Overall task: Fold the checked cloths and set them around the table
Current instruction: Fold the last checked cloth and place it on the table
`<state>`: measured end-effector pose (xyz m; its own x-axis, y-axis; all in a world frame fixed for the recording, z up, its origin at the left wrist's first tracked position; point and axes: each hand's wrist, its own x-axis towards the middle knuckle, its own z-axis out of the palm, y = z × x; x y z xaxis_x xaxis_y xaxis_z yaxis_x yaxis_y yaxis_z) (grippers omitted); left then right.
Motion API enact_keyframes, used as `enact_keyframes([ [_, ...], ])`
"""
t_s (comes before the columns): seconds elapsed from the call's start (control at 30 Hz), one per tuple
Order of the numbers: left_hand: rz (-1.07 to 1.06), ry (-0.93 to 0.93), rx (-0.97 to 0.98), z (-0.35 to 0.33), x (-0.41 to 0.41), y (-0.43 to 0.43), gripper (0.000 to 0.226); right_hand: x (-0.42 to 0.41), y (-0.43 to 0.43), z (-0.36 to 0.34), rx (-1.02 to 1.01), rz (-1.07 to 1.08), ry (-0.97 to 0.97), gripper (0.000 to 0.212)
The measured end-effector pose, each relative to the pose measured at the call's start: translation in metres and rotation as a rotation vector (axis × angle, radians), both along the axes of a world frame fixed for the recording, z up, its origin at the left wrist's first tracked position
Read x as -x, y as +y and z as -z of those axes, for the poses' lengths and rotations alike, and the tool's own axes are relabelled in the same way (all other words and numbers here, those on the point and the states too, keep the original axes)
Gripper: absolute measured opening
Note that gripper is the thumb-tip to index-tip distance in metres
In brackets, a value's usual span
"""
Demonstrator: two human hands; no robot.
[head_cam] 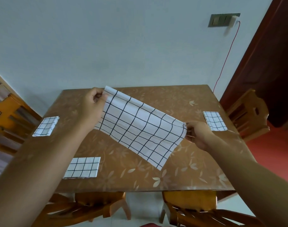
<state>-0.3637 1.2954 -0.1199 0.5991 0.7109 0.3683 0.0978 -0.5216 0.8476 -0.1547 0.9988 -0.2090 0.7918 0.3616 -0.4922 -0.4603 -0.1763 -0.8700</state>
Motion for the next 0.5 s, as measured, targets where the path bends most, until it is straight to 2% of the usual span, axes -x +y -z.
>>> enact_keyframes([
  [0.1, -0.022, -0.008, 0.008, 0.008, 0.008, -0.002, 0.022, -0.001, 0.001, -0.001, -0.084, -0.001, 0.053, 0.014],
  [0.33, 0.015, -0.028, 0.023, 0.019, 0.017, -0.007, 0.023, 0.002, 0.005, 0.003, -0.014, -0.092, -0.048, 0.021],
  [0.43, 0.024, -0.01, -0.012, 0.023, 0.022, -0.007, 0.02, 0.004, 0.005, 0.004, -0.038, -0.025, 0.004, 0.013],
  [0.5, 0.026, 0.025, -0.048, 0.027, 0.025, -0.009, 0.018, 0.004, 0.007, 0.004, -0.076, 0.048, 0.045, 0.016],
])
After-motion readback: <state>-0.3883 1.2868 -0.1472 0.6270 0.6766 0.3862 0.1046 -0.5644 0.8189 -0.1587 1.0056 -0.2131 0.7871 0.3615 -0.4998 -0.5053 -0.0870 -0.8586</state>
